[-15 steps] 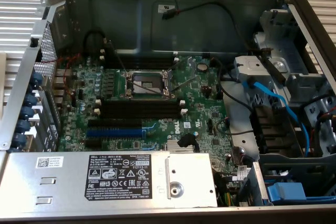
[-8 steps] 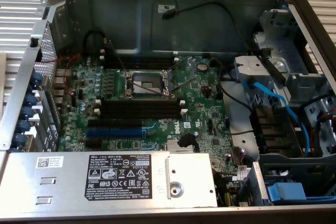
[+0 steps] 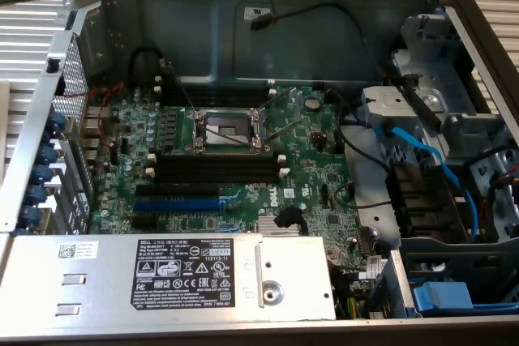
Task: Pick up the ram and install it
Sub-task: 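Pick up the ram and move it above insertion slot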
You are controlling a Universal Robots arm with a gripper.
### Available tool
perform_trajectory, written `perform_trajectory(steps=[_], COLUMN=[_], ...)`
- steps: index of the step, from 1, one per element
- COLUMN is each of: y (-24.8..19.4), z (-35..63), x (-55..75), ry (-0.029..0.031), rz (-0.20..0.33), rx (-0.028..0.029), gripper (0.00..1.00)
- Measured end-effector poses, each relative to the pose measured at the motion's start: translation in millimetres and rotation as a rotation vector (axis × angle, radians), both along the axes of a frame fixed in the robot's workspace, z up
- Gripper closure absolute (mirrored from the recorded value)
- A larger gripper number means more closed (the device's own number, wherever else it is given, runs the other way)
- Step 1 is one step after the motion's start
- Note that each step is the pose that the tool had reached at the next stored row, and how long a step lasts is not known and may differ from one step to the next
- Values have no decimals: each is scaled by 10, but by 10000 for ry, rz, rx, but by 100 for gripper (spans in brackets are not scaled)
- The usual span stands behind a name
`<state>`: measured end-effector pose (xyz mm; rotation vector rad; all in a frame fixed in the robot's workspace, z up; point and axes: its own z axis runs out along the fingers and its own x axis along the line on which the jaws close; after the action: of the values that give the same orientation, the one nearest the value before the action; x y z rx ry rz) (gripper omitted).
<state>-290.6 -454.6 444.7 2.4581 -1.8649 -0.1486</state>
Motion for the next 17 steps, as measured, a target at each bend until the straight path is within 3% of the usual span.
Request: perform_trajectory(steps=[7,17], y=[0,0], z=[106,194], x=[321,775], ry=[2,5], rz=[-1,-1], rx=[38,39], gripper=[88,88])
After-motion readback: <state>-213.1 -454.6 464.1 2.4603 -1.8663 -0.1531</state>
